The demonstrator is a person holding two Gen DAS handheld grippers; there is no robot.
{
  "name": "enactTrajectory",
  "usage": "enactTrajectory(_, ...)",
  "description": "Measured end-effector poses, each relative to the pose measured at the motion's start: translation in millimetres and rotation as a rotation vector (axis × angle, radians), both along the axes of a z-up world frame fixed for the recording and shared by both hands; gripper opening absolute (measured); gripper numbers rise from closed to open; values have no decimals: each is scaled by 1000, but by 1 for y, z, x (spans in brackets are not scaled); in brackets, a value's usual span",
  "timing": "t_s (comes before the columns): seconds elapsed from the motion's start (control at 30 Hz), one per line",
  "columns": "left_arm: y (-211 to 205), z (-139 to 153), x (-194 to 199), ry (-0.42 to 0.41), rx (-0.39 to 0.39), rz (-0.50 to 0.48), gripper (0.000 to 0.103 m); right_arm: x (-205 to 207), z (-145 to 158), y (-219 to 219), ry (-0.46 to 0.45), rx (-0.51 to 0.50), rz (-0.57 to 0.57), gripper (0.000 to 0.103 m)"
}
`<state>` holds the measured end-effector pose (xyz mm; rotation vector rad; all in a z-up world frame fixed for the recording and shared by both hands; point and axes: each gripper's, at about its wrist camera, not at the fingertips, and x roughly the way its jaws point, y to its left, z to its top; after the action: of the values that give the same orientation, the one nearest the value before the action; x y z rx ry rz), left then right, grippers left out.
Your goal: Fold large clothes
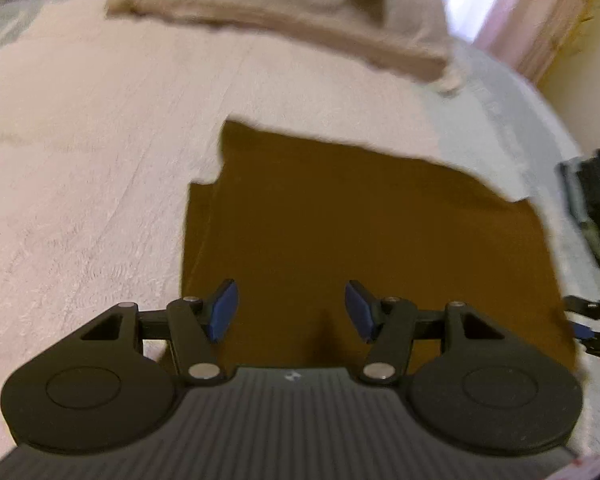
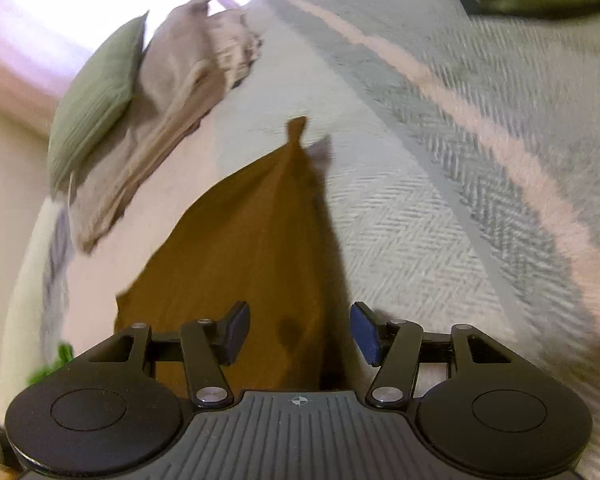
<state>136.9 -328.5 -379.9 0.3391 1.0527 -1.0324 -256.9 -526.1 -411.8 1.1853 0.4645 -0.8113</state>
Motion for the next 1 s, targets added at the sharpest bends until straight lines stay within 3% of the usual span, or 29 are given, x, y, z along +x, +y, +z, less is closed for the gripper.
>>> enactTrajectory(0.1,-1,-30,20,83,31,26,50,-8,-30,-12,-109,85,-32,53)
enactTrajectory(0.23,12,-30,37,178,-36,31,50,-14,-53,-20,-276,175,-38,53)
enactTrajectory(0.3,16,-28,49,234,-50,39,50,-10,-58,-23,-303,191,-44,53)
enactTrajectory(0.33,18,-26,54,255,-51,42,50,-8,-58,-24,-303,192,-47,46)
enactTrajectory(0.37,19,-24,60,273,-54,39,50,-6,-58,-24,-277,194,-58,25)
enactTrajectory(0.43,23,-18,71,264,-51,26,50,-1,-55,-24,-230,205,-75,21)
enactTrajectory(0.5,29,-12,90,223,-31,22,50,13,-36,-19,-110,165,-80,18)
enactTrajectory(0.57,38,-9,113,187,-14,38,50,39,-10,-13,68,113,-69,16)
enactTrajectory(0.7,61,-14,155,120,71,100,50,151,61,13,634,-152,83,15)
enactTrajectory(0.77,74,-18,172,122,91,124,50,214,87,42,797,-313,168,15)
enactTrajectory(0.83,86,-20,183,141,89,131,50,278,100,79,886,-447,270,15)
enactTrajectory(0.9,94,-23,191,168,83,127,50,331,97,118,919,-532,360,15)
enactTrajectory(1.0,100,-29,193,190,76,101,50,399,60,169,972,-594,486,16)
